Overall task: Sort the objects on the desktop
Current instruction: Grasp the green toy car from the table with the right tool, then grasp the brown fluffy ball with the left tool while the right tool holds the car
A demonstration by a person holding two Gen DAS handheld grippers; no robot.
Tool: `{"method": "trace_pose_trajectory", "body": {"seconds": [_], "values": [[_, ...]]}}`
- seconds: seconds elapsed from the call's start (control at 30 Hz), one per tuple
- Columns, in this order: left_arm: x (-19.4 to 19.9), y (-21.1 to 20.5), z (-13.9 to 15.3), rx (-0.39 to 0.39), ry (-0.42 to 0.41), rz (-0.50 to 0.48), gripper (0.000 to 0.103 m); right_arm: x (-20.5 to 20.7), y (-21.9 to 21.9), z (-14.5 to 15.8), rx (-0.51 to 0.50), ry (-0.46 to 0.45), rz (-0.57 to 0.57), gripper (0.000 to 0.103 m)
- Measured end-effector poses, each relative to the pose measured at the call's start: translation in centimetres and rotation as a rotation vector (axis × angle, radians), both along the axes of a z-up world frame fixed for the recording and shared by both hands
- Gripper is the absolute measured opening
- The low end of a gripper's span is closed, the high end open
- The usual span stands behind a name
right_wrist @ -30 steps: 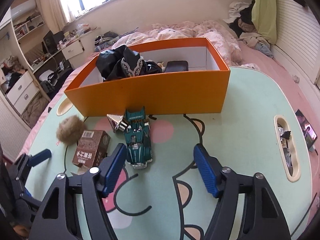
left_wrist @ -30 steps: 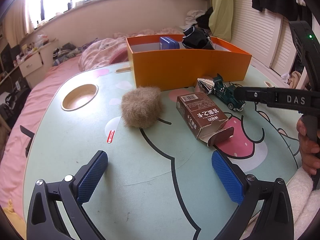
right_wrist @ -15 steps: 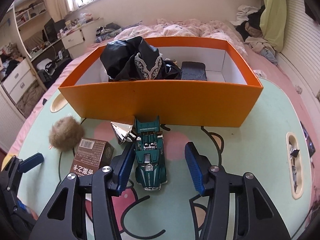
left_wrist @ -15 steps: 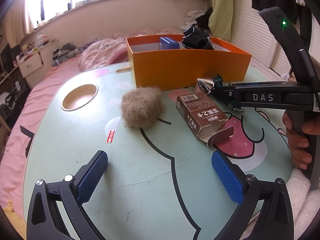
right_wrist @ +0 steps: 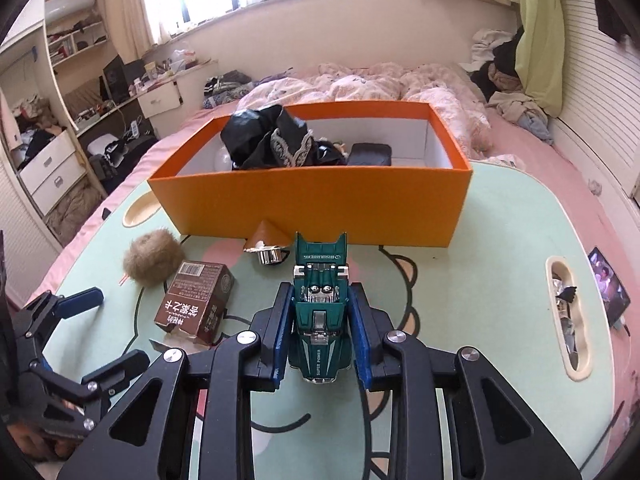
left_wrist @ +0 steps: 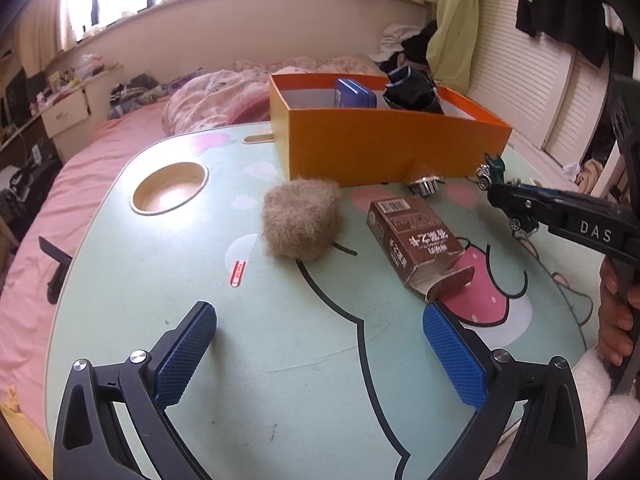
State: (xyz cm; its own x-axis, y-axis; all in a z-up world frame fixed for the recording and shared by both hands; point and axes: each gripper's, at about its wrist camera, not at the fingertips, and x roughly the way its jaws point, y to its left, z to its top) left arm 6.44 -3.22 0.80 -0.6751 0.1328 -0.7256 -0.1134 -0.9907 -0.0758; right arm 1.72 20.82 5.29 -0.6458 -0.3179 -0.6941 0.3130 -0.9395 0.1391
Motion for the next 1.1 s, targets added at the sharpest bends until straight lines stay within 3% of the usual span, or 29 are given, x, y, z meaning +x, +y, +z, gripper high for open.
{"method": "trace_pose_trajectory", "body": {"seconds": [0.13,0.27,0.4,0.53,0.6,0.63,0.67,0.7,0.87,1.0,1.1], "values": [[-1.5,-2.0,1.3,0.092,0.011,0.029,0.102,-0.1,0.9,0.9,-0.048,0.02,-0.027,0.028],[-3.4,-2.6,1.9,0.086,0.001,0.044,0.075,-0.5,0.9,0.9,-0.067,0.014,-0.037,0.028],[-5.0,-2.1,1.5,0.063,-0.021,0.035,0.066,-0.7,0.8,0.7,-0.063,0.006,-0.03,0.028],[-5.8,-1.4,1.7,0.109,-0.024,-0.021,0.065,-0.6,0.6,0.4,-0.062,0.0,-0.024,0.028],[-6.8,-0.7,1.4,0.082,-0.04,-0.032,0.065,-0.5,0.4,0.3,-0.06,0.001,-0.02,0.028],[-7.3,-0.5,0.9,0.048,-0.064,-0.023,0.061,-0.4,0.5,0.3,-0.059,0.001,-0.02,0.028],[-7.9,-0.4,0.4,0.016,-0.093,-0.007,0.038,-0.4,0.4,0.2,-0.059,0.001,-0.02,0.028],[-8.1,-0.3,0.2,-0.002,-0.093,0.007,0.033,-0.4,0.4,0.3,-0.06,0.001,-0.02,0.028],[-6.5,-1.5,1.1,0.109,-0.038,-0.025,0.032,-0.5,0.9,0.4,-0.078,0.01,-0.038,0.028],[-5.7,-1.5,4.3,0.134,0.051,-0.044,0.032,-1.4,1.1,1.5,-0.118,0.011,-0.035,0.028],[-6.6,-0.6,7.0,0.194,0.084,-0.117,0.033,-2.3,0.3,3.3,-0.13,0.064,-0.016,0.028]]}}
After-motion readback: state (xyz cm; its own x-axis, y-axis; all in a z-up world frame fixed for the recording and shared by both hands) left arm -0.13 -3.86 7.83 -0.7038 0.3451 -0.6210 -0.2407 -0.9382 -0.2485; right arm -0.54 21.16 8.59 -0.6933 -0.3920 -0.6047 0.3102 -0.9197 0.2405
